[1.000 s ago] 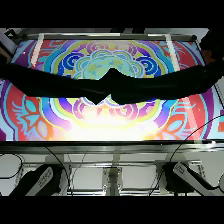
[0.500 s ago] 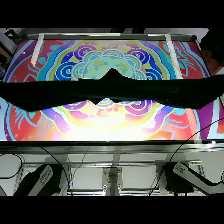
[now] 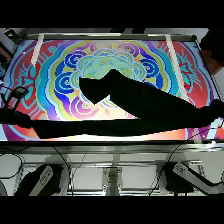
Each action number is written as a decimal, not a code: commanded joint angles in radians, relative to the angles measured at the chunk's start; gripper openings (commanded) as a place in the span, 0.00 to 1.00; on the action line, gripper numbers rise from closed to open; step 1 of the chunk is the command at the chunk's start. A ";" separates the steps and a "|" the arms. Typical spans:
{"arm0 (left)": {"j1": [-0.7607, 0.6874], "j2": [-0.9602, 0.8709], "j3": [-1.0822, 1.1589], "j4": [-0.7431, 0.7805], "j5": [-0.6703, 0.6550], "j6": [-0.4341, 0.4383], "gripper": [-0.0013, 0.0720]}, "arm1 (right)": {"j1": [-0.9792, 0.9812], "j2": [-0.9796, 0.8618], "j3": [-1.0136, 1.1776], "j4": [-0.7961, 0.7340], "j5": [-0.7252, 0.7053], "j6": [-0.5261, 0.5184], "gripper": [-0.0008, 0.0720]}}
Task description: Fold the clothes and pants, and hang the long-sleeved shirts on hangers.
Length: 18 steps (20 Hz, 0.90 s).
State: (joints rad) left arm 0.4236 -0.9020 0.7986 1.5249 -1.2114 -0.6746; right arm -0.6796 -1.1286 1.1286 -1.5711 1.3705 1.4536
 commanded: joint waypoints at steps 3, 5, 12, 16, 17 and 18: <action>-0.014 0.020 -0.020 -0.016 -0.046 0.074 0.23 | -0.010 0.000 -0.066 -0.256 0.029 -0.007 0.07; -0.014 0.015 -0.007 -0.060 -0.024 0.066 0.23 | -0.063 -0.001 -0.093 -0.237 0.015 -0.007 0.07; -0.013 -0.308 -0.003 -0.224 -0.006 -0.256 0.75 | -0.111 0.000 -0.127 -0.087 -0.025 -0.007 0.07; -0.013 -0.446 0.018 -0.305 0.021 -0.318 0.68 | -0.111 0.000 -0.127 -0.056 -0.031 -0.009 0.07; -0.013 -0.457 0.018 -0.313 0.030 -0.322 0.66 | -0.111 0.000 -0.127 -0.055 -0.032 -0.010 0.07; -0.013 -0.460 0.018 -0.324 0.040 -0.322 0.66 | -0.111 0.000 -0.127 -0.054 -0.034 -0.014 0.07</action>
State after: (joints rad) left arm 0.4107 -1.3018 0.8112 1.2587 -1.1969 -0.9546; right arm -0.7895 -1.1286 1.0019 -1.6505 1.3426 1.4445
